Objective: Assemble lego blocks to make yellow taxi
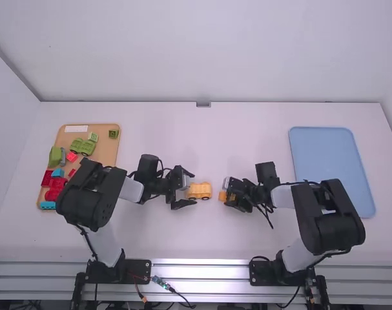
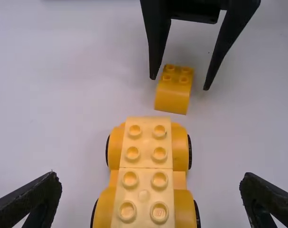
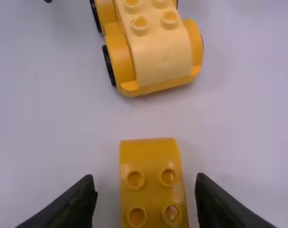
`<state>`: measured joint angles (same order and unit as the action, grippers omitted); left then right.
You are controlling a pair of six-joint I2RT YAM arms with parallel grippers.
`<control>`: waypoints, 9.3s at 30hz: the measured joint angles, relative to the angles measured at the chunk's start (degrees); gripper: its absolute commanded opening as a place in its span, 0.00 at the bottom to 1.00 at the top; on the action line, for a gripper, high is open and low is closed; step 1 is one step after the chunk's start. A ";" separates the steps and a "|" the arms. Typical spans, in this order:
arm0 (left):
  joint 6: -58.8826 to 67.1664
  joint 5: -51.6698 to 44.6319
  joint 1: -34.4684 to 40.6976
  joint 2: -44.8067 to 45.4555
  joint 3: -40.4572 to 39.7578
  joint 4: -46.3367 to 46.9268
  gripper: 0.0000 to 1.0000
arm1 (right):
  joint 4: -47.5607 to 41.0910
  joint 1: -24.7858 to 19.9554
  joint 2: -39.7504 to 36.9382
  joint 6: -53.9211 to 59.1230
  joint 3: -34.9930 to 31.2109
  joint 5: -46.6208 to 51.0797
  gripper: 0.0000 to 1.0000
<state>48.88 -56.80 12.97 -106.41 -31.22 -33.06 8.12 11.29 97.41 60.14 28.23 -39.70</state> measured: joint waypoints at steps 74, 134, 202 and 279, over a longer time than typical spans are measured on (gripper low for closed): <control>2.67 5.88 4.96 -8.24 -7.17 3.65 0.79 | -2.25 6.32 -1.64 -0.66 7.72 -7.63 0.20; 9.38 1.97 3.08 -8.24 -5.62 5.11 0.55 | -5.31 13.31 3.67 -1.57 12.96 -7.96 0.00; 7.91 2.40 2.23 -8.24 -5.90 5.29 0.48 | -3.48 16.17 8.15 -7.08 17.46 -2.91 0.00; 7.96 2.60 2.08 -8.24 -5.90 5.20 0.40 | -4.59 19.82 8.02 -9.07 17.77 7.08 0.55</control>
<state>56.84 -54.19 15.05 -114.65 -37.12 -27.86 3.53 31.11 105.43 51.07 46.00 -32.62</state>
